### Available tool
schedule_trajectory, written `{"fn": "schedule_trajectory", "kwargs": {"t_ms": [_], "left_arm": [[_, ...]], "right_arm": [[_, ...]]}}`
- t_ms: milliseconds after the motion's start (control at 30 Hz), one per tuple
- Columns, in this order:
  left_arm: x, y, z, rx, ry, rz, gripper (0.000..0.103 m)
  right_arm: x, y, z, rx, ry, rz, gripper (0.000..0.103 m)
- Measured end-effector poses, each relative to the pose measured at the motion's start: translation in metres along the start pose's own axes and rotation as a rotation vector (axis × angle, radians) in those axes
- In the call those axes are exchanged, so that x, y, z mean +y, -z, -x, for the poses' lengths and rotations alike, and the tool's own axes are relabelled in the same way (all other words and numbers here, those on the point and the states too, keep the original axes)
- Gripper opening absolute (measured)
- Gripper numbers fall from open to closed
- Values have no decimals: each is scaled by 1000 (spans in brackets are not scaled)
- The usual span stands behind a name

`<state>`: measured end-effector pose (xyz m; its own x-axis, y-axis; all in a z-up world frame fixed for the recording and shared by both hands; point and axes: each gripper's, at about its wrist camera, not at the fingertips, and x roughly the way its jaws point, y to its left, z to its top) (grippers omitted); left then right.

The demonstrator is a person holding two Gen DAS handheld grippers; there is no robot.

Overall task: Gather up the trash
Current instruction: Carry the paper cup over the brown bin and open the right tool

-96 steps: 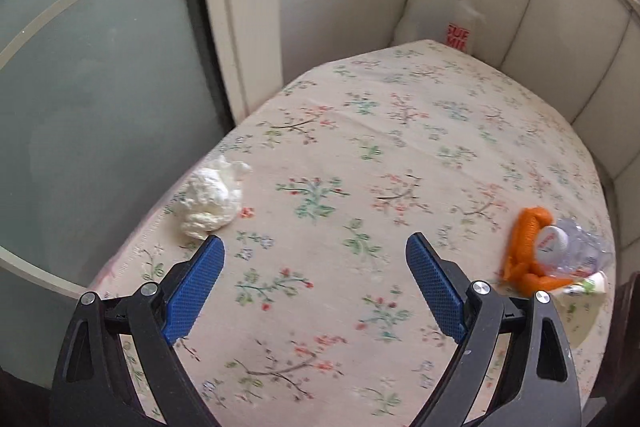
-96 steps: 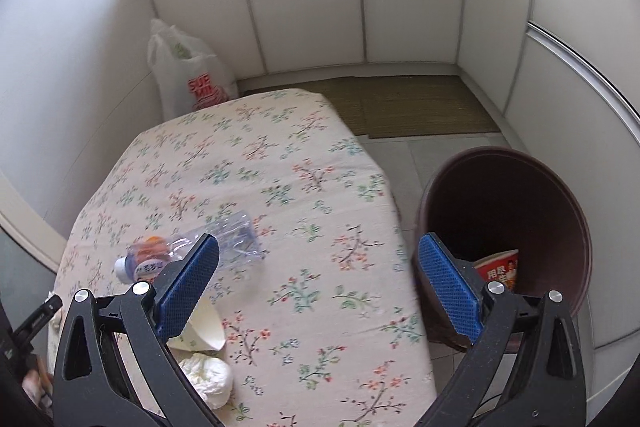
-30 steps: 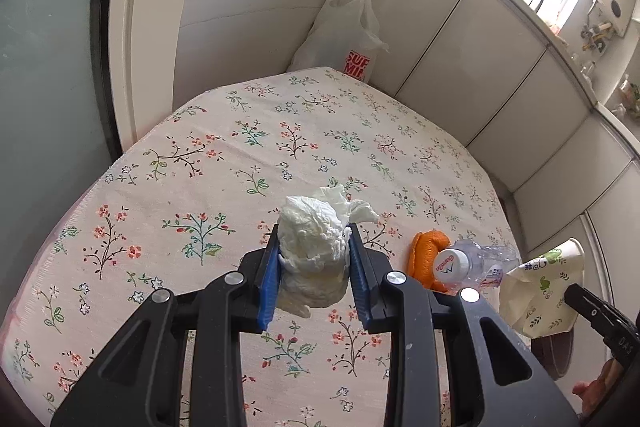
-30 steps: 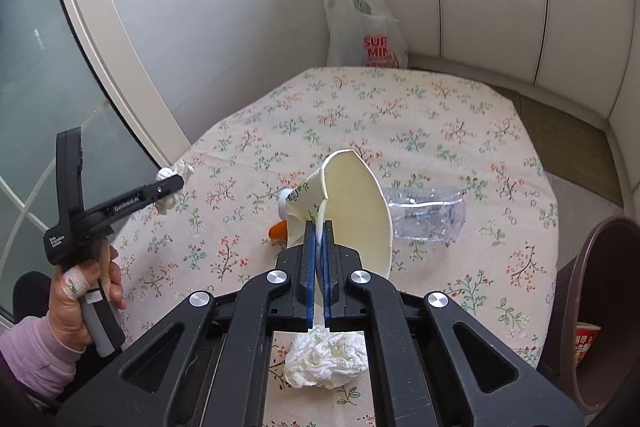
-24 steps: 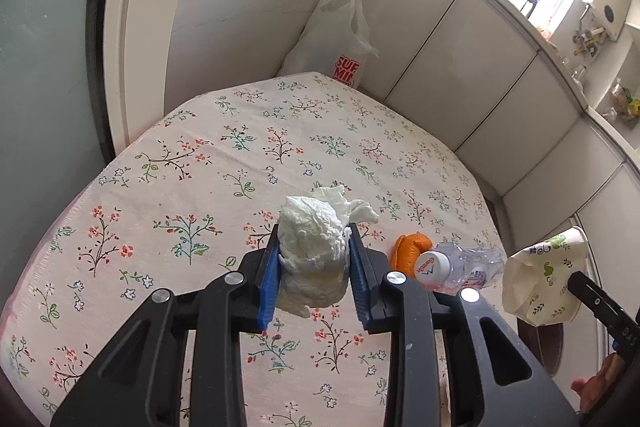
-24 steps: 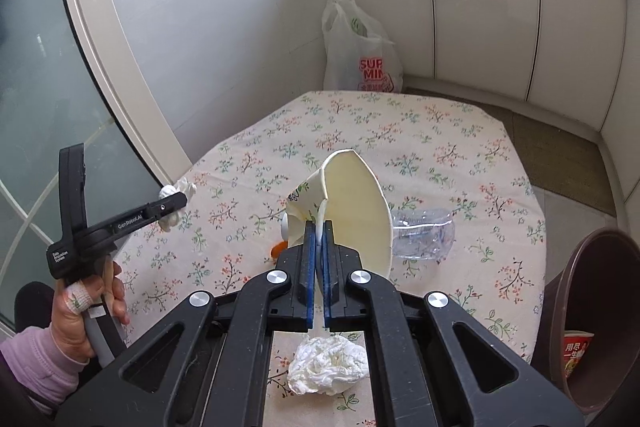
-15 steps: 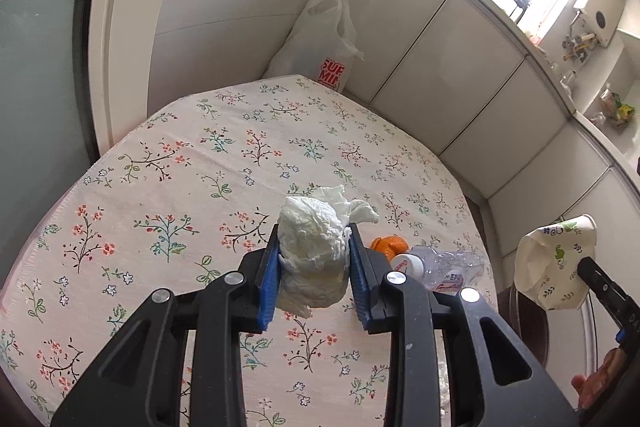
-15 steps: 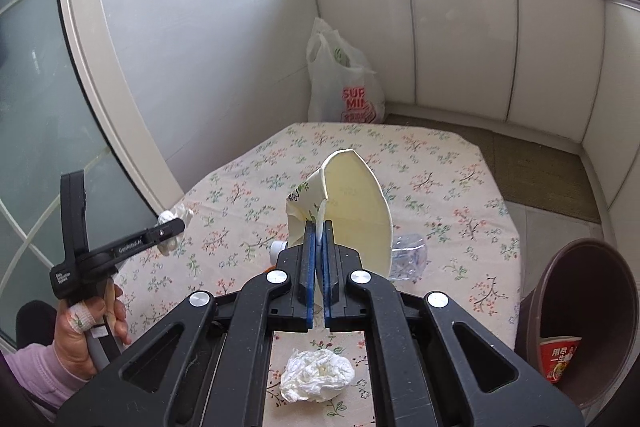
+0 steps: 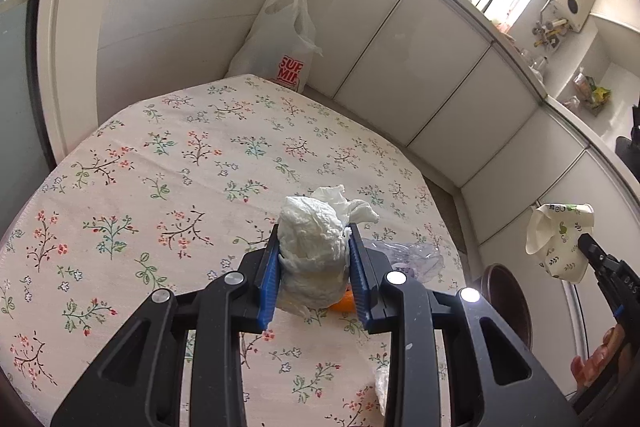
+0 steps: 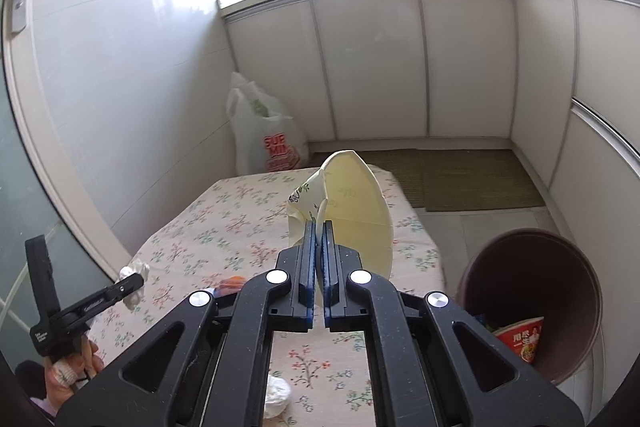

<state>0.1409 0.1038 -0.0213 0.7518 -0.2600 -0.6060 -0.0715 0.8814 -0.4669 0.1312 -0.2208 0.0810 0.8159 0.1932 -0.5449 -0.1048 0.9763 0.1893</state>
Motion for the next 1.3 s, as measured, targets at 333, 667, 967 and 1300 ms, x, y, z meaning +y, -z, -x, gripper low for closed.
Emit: {"fn": "schedule_trajectory", "kwargs": {"t_ms": [333, 667, 967, 1300], "left_arm": [[-39, 3, -13, 26, 69, -51, 31], [-82, 13, -30, 70, 124, -98, 31], [-136, 24, -42, 100, 181, -174, 31], [-203, 35, -55, 136, 262, -252, 31]], "right_arm": [[-48, 1, 17, -43, 108, -88, 2], [-101, 6, 23, -76, 240, -177, 2], [-155, 16, 18, -57, 365, -298, 2], [-196, 29, 10, 11, 463, -409, 54]]}}
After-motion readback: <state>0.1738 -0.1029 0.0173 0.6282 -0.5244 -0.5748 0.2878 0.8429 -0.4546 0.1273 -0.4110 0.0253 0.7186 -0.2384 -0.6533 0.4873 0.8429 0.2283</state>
